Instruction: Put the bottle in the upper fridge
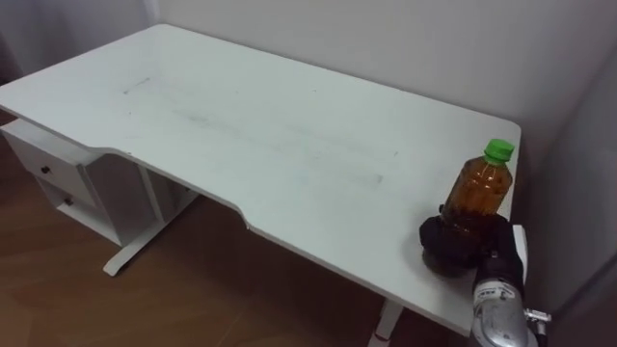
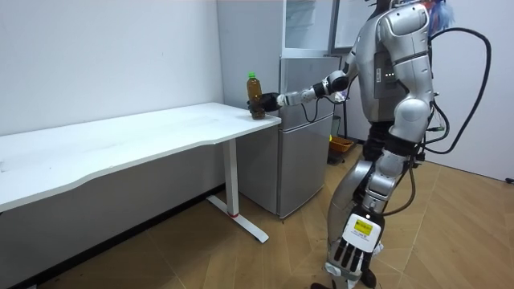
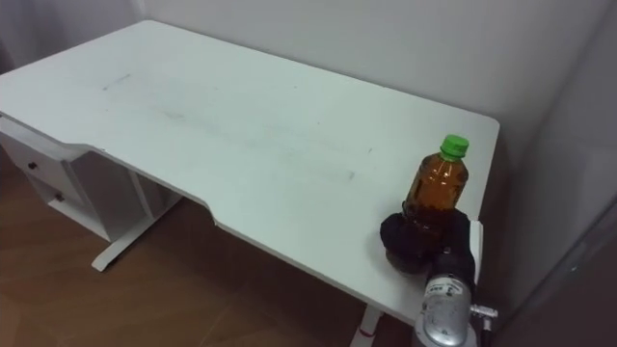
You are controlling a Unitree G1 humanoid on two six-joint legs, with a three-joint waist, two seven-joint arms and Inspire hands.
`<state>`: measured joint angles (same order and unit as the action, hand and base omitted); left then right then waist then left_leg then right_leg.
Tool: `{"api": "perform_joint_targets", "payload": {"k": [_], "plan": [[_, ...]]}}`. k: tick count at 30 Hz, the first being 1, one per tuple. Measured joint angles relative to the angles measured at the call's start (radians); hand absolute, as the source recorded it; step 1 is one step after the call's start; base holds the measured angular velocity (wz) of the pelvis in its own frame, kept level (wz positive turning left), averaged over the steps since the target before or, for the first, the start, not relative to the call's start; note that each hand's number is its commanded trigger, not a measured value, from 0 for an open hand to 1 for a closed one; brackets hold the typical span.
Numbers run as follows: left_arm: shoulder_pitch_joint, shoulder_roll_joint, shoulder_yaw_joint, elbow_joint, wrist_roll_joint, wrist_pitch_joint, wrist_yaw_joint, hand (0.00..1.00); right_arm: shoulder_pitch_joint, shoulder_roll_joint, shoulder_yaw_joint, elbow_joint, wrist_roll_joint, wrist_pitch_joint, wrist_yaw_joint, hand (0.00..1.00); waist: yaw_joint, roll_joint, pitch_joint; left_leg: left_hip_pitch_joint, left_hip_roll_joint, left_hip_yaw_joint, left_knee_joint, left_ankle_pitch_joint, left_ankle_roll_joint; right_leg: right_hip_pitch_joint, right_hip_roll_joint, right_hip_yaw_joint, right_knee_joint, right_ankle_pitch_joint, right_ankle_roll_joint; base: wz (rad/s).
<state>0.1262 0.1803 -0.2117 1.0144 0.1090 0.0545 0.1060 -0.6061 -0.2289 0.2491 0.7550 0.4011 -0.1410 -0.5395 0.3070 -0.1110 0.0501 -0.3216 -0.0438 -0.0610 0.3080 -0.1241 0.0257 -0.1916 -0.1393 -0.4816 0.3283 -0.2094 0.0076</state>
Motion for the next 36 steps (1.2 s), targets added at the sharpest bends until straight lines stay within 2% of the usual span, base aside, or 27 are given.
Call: {"api": "perform_joint_targets", "payload": {"k": [14,18,21,23,25,26,29,30,32,33,34,36], "plan": [[0.002,0.001,0.013,-0.003,0.002,-0.013,0.020,0.00,-0.001,-0.001,-0.002,-0.004,0.036,0.003,0.061,1.00,0.001,-0.003,-0.0012,-0.001,0.002,0.003,0.002,0.000,0.000,-0.001,-0.001,0.002,-0.001,0.000,0.000,0.00],[0.003,0.003,0.016,-0.001,0.005,-0.013,0.019,0.00,-0.001,-0.006,-0.005,-0.042,0.074,0.033,0.067,1.00,-0.005,-0.002,-0.0042,0.001,0.007,0.004,0.000,0.000,0.000,0.000,0.000,0.001,-0.002,0.000,0.000,0.00],[0.011,0.003,0.068,-0.003,0.015,-0.013,0.019,0.00,-0.001,-0.011,-0.008,-0.115,0.074,0.068,0.099,1.00,-0.009,-0.002,-0.0057,0.010,0.014,0.023,-0.003,0.000,0.000,0.000,0.002,0.014,-0.001,0.002,-0.002,-0.15],[0.028,0.003,0.109,-0.007,0.019,-0.014,0.024,0.00,0.001,-0.018,-0.008,-0.189,0.073,0.078,0.134,1.00,-0.030,0.003,-0.0097,0.028,0.015,0.027,-0.010,0.000,0.000,0.013,0.002,0.016,-0.003,0.003,-0.002,-0.08],[0.041,0.004,0.113,-0.007,0.018,-0.018,0.037,0.00,0.009,-0.034,-0.007,-0.241,0.073,0.078,0.156,1.00,-0.042,0.003,-0.0116,0.055,0.015,0.031,-0.020,0.000,0.000,0.034,0.003,0.022,-0.006,0.003,-0.002,-0.04],[0.051,0.005,0.113,-0.007,0.017,-0.019,0.041,0.00,0.012,-0.043,-0.006,-0.270,0.073,0.078,0.167,1.00,-0.056,0.003,-0.0147,0.073,0.015,0.032,-0.025,0.000,0.000,0.052,0.005,0.026,-0.014,0.004,0.000,0.00],[0.071,0.005,0.115,-0.004,0.000,-0.021,0.040,0.00,0.047,-0.080,-0.006,-0.374,0.076,0.078,0.204,1.00,-0.065,0.001,-0.0257,0.111,0.019,0.050,-0.040,-0.001,0.000,0.079,0.008,0.044,-0.022,0.007,0.002,-0.15],[0.076,0.006,0.118,-0.005,0.000,-0.021,0.040,0.00,0.054,-0.086,-0.006,-0.394,0.074,0.078,0.213,1.00,-0.071,0.001,-0.0272,0.117,0.020,0.053,-0.041,-0.001,0.000,0.085,0.008,0.045,-0.023,0.007,0.002,-0.19],[0.098,0.011,0.136,-0.005,0.001,-0.020,0.038,0.00,0.072,-0.096,-0.006,-0.465,0.068,0.079,0.241,1.00,-0.091,-0.006,-0.0362,0.144,0.025,0.072,-0.051,-0.001,0.000,0.096,0.011,0.065,-0.023,0.009,0.000,-0.24],[0.104,0.013,0.140,-0.006,0.001,-0.020,0.037,0.00,0.073,-0.096,-0.006,-0.477,0.067,0.079,0.248,1.00,-0.095,-0.006,-0.0367,0.153,0.027,0.078,-0.053,-0.001,-0.001,0.103,0.014,0.067,-0.027,0.011,0.000,-0.30],[0.118,0.016,0.145,-0.007,0.002,-0.020,0.034,0.00,0.078,-0.098,-0.006,-0.501,0.066,0.079,0.258,1.00,-0.109,-0.006,-0.0421,0.167,0.032,0.084,-0.057,-0.002,-0.002,0.120,0.022,0.070,-0.045,0.020,-0.002,-0.19],[0.135,0.020,0.150,-0.008,0.004,-0.020,0.030,0.00,0.095,-0.116,-0.006,-0.545,0.066,0.079,0.264,1.00,-0.125,-0.004,-0.0438,0.192,0.033,0.086,-0.064,-0.002,-0.002,0.148,0.028,0.074,-0.068,0.026,-0.002,-0.09]]}}
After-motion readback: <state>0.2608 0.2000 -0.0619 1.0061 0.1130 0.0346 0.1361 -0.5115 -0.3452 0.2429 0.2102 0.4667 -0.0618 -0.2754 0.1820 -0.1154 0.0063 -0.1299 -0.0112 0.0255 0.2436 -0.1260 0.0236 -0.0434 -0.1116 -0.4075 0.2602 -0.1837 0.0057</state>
